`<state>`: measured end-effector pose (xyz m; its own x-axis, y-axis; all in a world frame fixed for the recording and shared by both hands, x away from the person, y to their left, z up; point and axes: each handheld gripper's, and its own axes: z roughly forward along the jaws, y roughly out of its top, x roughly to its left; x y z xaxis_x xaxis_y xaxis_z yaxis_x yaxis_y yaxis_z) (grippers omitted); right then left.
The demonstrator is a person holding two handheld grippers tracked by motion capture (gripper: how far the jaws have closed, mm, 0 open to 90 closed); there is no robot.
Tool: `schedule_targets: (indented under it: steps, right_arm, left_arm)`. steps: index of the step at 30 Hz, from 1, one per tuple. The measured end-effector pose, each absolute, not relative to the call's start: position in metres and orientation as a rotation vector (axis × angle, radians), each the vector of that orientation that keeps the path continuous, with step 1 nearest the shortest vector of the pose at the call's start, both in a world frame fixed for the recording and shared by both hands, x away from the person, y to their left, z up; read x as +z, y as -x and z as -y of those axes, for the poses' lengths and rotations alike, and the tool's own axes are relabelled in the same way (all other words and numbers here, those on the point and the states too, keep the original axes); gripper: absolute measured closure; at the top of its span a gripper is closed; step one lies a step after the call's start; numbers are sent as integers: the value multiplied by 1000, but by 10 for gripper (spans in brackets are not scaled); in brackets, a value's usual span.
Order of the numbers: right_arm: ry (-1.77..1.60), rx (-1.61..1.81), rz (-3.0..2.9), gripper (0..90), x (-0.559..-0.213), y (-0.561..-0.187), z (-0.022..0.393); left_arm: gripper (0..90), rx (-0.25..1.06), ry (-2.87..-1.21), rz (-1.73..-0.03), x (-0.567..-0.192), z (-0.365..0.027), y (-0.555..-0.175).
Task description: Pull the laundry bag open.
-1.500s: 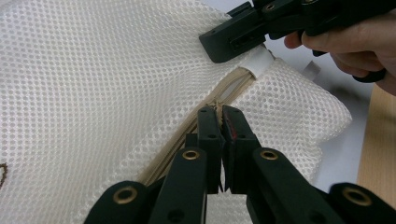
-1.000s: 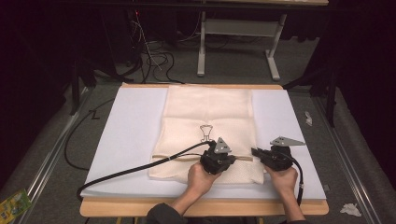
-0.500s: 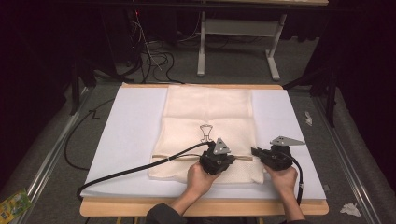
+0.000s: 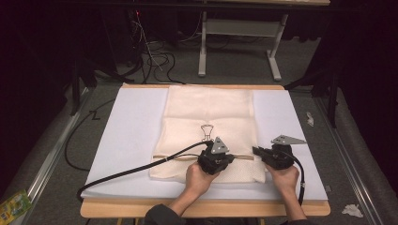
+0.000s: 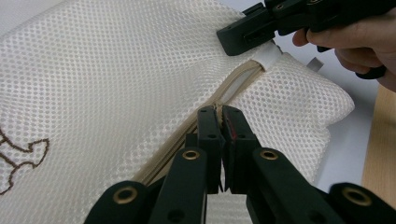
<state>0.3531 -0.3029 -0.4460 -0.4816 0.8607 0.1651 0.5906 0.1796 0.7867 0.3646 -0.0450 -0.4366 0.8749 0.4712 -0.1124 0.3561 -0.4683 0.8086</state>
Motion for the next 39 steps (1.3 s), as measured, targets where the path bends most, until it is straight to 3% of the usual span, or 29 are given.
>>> schedule_targets:
  steps: [39]
  right_arm:
    - [-1390,1193,-2146,881,-451,-356,301]
  left_arm:
    - [872,166,-2072,-630,-434,15,-365]
